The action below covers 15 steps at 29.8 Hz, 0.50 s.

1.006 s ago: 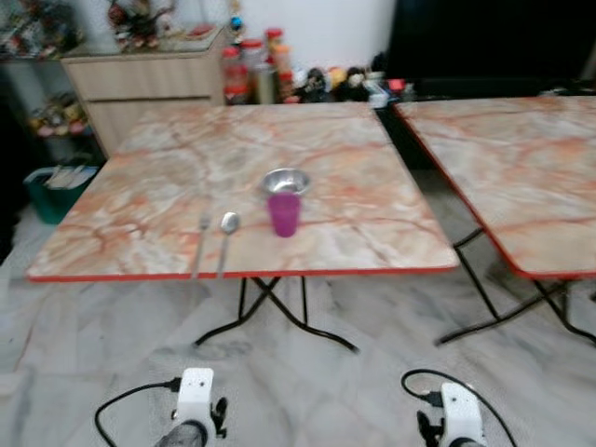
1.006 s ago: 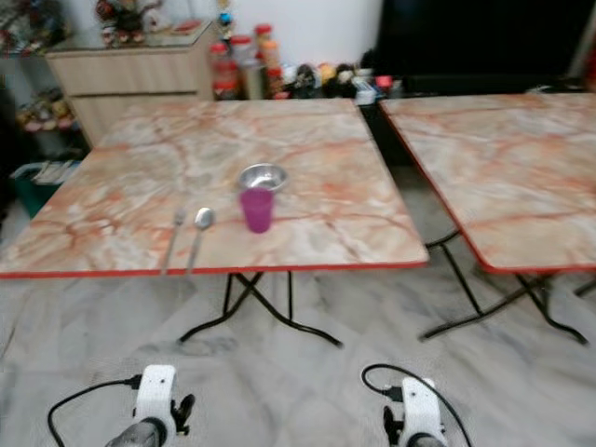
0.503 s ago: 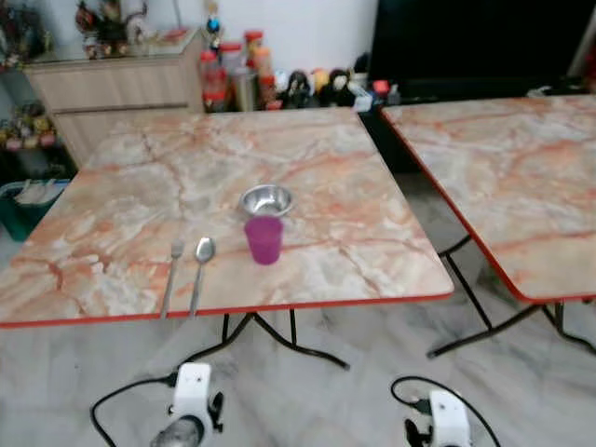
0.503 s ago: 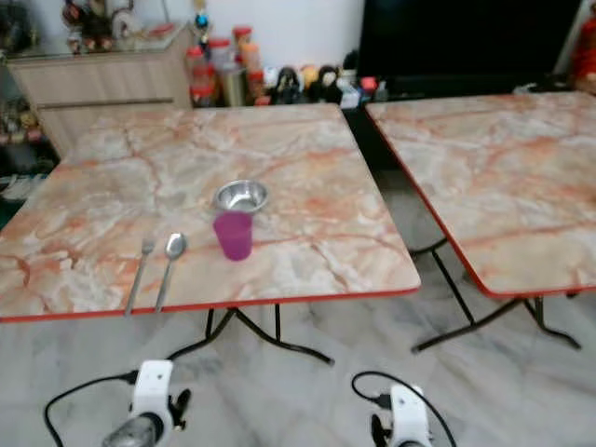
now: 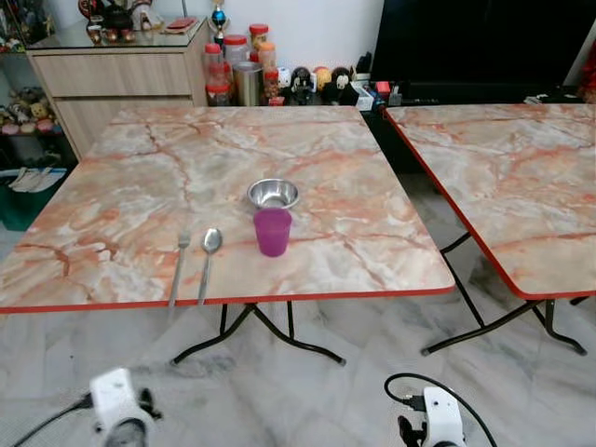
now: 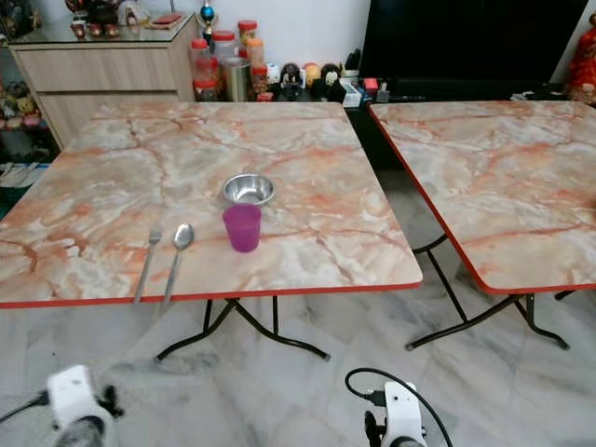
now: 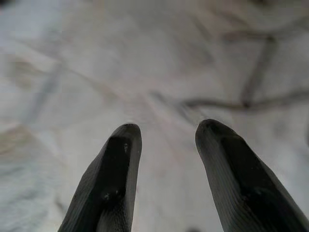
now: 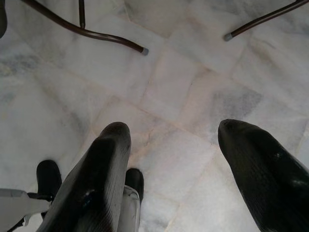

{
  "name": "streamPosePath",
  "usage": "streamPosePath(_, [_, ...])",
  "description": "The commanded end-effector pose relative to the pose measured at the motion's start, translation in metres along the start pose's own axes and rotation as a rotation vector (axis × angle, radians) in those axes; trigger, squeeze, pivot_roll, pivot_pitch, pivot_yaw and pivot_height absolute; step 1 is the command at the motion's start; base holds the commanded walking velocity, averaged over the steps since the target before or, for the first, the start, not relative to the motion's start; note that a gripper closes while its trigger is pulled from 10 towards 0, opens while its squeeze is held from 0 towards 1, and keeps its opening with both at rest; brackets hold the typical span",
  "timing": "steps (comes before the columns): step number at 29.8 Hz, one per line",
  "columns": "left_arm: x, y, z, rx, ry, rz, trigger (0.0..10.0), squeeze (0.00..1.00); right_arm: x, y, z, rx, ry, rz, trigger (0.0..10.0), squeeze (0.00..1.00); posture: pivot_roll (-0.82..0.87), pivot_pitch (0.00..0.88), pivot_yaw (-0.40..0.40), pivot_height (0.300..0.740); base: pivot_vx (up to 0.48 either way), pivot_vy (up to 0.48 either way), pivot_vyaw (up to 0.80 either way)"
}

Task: Setting the table

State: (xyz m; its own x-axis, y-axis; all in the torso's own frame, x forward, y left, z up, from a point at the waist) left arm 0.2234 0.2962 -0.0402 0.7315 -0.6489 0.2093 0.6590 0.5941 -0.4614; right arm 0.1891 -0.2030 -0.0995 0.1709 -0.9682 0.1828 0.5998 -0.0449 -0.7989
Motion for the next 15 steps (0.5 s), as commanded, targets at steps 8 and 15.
streamPosePath(8, [0.065,0.015,0.156,0.594,-0.084,-0.097,10.0,0.00,-0.005,0.003,0.011,0.015,-0.025,0.022,10.0,0.00,0.00,0.000,-0.051,0.740,0.000,0.000,0.00])
streamPosePath(15, [0.197,-0.035,0.224,0.778,-0.047,-0.614,10.0,0.00,-0.003,0.003,0.016,0.040,0.020,-0.005,10.0,0.00,-0.02,0.000,-0.026,0.740,0.000,0.000,0.00])
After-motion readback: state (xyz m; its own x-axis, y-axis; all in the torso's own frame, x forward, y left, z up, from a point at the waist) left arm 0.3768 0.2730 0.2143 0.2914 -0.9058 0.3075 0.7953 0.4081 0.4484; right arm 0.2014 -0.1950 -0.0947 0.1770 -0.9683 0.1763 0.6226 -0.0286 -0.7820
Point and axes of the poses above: a point about 5 cm out from each wrist's last joint towards the gripper, its own y axis pointing out of the wrist towards the gripper, its own z axis along the axis of the wrist's last joint, x = y × z, the point moved 2 cm from there along y, pointing out of the wrist towards the gripper, and after that the axes turned 15 degrees about -y, right-handed, at the moved point
